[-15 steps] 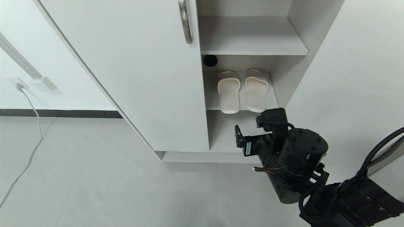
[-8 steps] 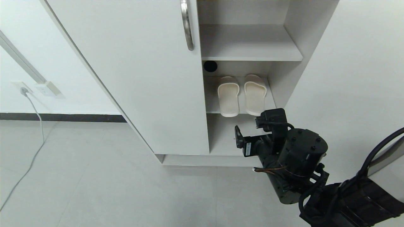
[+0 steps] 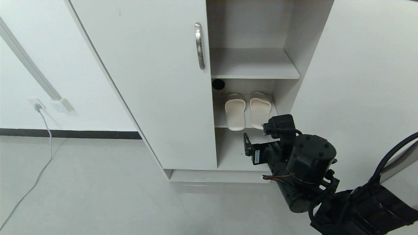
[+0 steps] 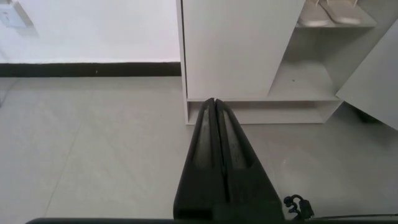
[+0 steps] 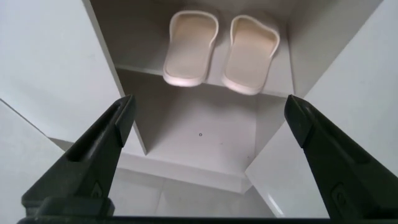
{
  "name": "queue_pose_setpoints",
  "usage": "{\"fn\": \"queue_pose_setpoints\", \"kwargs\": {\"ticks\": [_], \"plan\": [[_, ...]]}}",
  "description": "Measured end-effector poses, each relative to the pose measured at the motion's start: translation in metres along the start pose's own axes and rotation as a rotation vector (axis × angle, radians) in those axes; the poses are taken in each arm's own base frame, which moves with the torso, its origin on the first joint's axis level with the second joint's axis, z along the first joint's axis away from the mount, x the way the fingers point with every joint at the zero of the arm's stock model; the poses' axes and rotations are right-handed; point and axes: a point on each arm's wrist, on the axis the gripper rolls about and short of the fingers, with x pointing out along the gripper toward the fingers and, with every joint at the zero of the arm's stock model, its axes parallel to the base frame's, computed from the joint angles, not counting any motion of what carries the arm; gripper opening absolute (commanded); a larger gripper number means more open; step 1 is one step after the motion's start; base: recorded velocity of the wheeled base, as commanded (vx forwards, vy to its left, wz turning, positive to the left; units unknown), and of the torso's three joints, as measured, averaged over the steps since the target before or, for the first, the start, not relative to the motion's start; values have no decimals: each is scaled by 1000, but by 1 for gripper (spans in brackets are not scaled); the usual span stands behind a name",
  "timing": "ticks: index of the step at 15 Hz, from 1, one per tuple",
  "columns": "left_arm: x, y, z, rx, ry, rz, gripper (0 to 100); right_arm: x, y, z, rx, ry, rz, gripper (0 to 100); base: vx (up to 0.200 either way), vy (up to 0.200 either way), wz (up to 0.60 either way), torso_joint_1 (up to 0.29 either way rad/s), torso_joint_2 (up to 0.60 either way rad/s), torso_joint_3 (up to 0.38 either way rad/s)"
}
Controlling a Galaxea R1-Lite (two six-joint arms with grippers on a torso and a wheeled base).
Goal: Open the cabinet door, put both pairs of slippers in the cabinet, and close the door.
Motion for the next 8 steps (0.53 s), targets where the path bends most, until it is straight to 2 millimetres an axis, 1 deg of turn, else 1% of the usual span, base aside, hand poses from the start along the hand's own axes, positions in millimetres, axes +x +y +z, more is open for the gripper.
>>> {"fn": "queue_pose_setpoints", "kwargs": {"ticks": [4, 5, 8], "plan": [[0, 0, 0, 0, 0, 1, 0, 0, 0, -1, -5, 6, 0, 100, 0, 0, 0, 1, 1, 197], [0, 0, 0, 0, 0, 1, 0, 0, 0, -1, -8, 9, 0, 100, 0, 0, 0, 2, 7, 110], [0, 0, 0, -1, 0, 0, 0, -1, -1, -3, -14, 18, 0, 100, 0, 0, 0, 0, 0, 0]]}}
